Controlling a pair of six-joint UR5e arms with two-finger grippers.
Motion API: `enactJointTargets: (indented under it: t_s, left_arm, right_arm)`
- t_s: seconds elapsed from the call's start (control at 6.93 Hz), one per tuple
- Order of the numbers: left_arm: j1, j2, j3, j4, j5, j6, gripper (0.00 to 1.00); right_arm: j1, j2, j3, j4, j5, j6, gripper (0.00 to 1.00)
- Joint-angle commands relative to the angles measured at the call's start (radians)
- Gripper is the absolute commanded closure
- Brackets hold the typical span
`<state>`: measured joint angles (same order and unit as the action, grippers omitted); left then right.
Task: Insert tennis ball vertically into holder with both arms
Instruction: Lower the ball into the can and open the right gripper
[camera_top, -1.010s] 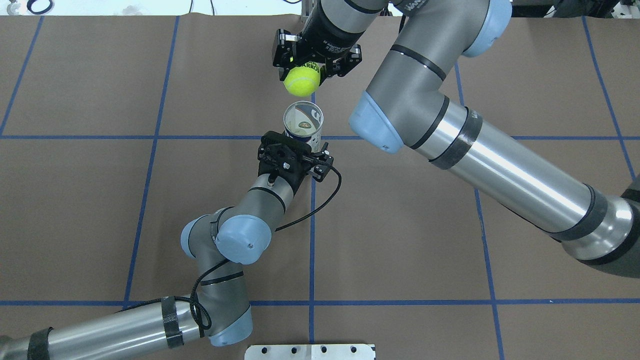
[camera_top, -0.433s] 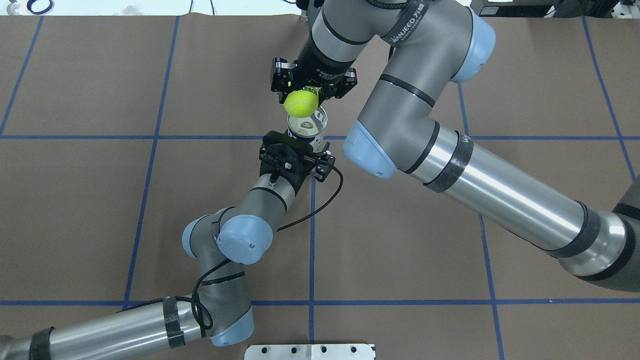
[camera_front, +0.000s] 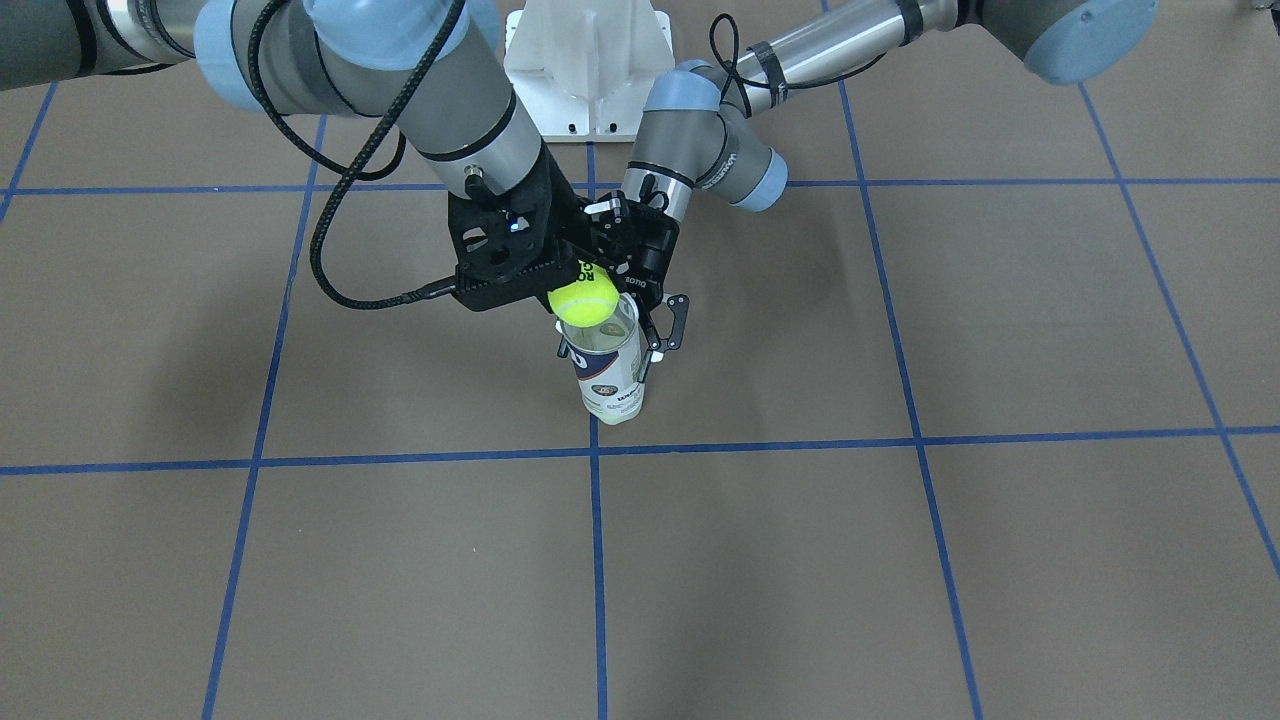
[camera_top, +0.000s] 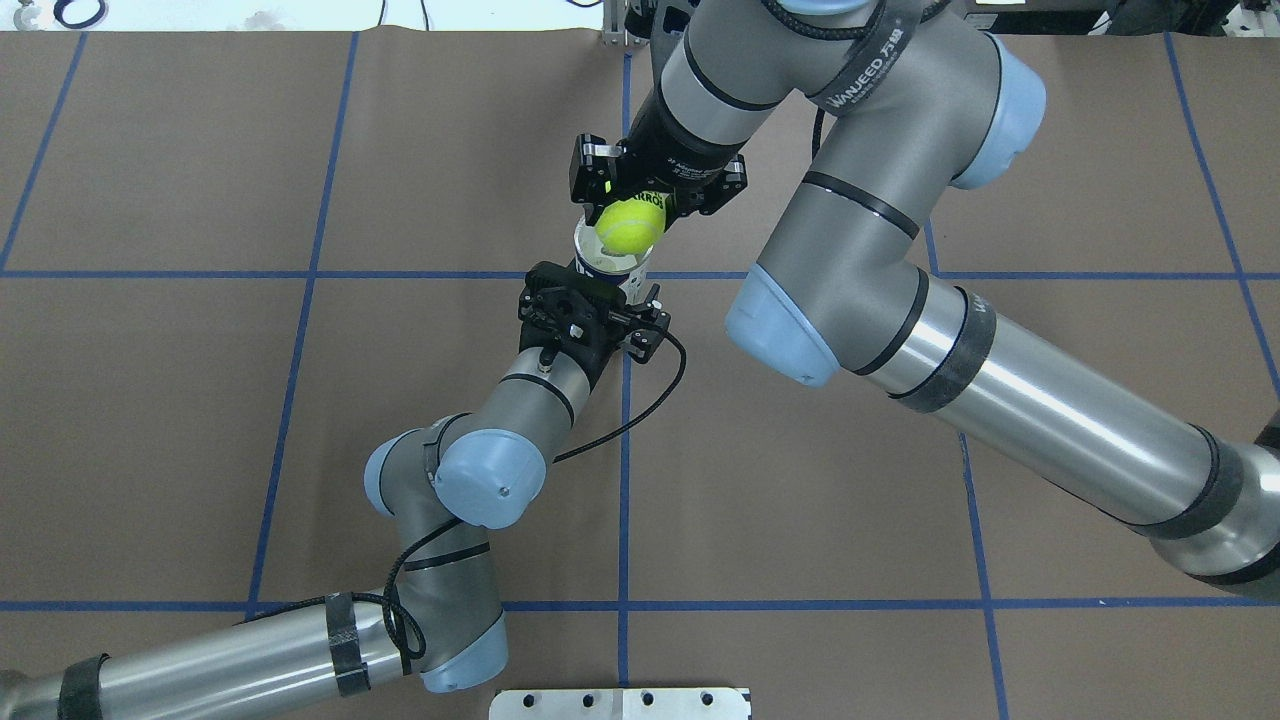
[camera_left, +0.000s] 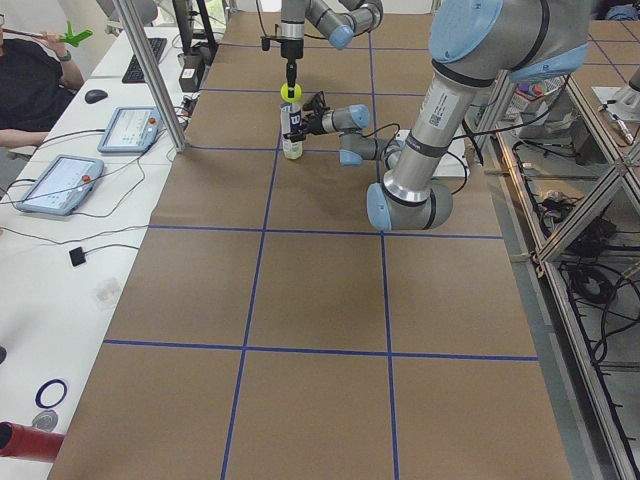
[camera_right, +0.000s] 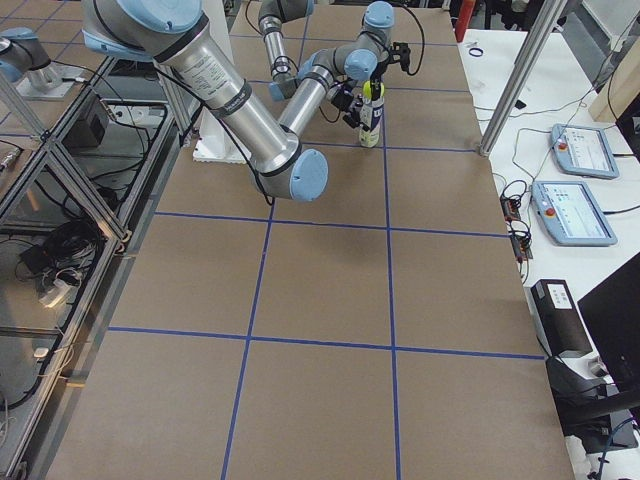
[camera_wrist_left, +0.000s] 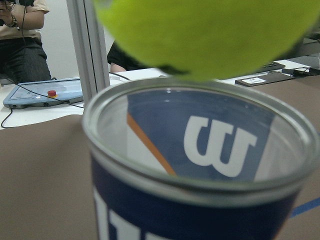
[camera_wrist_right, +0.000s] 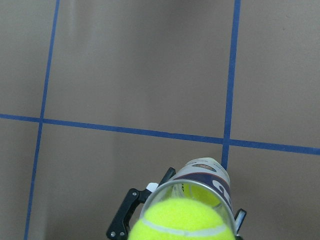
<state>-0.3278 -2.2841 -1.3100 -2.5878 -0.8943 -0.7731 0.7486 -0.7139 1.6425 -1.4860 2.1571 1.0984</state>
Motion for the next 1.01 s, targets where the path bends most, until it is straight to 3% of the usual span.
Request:
enactJointTargets:
  t_s: [0.0,0.58,0.72,0.87]
  left_arm:
    - [0.0,0.0,0.002,0.0,0.0,0.0,0.01]
    - [0.0,0.003,0.003,0.0,0.0,0.0,0.01]
    - [0.001,0.003,0.003,0.0,0.0,0.0,0.01]
    - [0.001,0.003,0.005,0.0,0.0,0.0,0.01]
  right_arm:
    - [-0.017,0.005,-0.003,-0.002,-0.005,0.001,1.0]
    - [-0.031,0.008,-0.009,-0.002,-0.033,-0.009,1.0]
    - [-0.031,0.008,-0.013,-0.002,-0.032,-0.009,0.37]
    - [-0.031,0.01,-0.013,-0.002,-0.034,-0.008,0.02]
